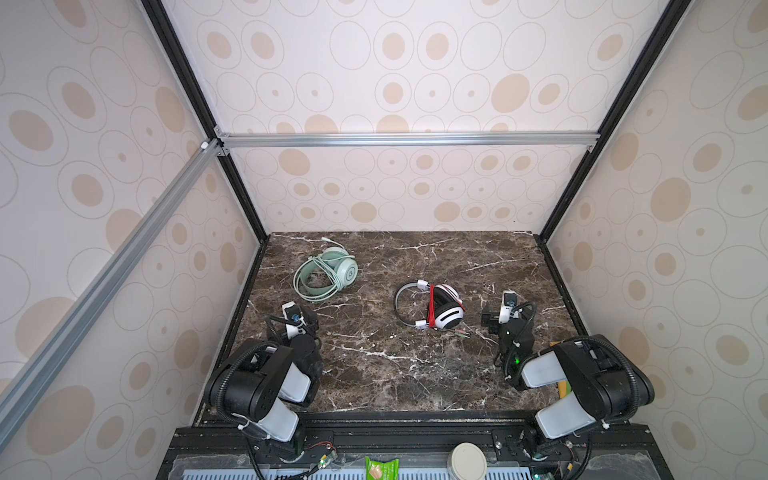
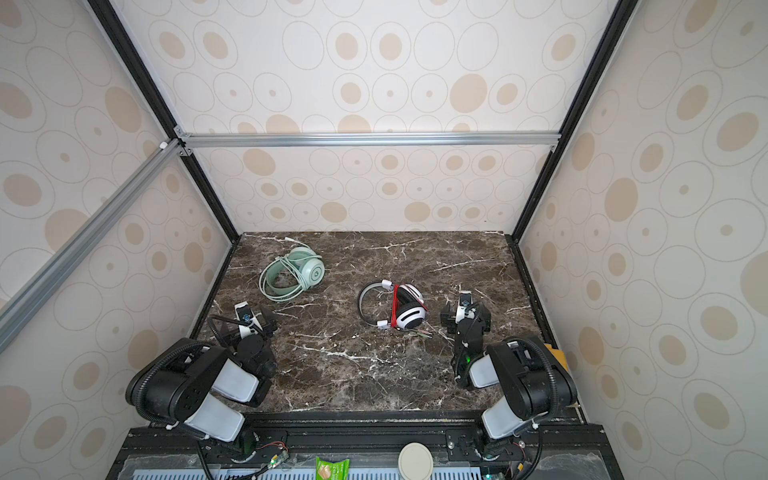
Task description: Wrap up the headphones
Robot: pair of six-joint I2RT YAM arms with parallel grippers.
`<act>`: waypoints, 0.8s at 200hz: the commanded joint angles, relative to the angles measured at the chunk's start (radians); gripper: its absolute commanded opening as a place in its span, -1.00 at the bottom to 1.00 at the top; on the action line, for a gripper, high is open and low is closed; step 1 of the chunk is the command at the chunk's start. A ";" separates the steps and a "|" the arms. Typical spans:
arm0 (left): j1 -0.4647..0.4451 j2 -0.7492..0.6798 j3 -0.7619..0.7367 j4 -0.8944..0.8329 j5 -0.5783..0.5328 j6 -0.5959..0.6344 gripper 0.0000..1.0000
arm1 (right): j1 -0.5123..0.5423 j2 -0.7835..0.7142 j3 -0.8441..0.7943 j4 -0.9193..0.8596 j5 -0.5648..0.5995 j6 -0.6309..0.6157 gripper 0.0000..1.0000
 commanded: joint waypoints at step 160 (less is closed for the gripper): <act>0.203 0.013 0.120 -0.227 0.530 -0.120 0.96 | -0.078 -0.016 0.154 -0.317 -0.075 0.064 0.99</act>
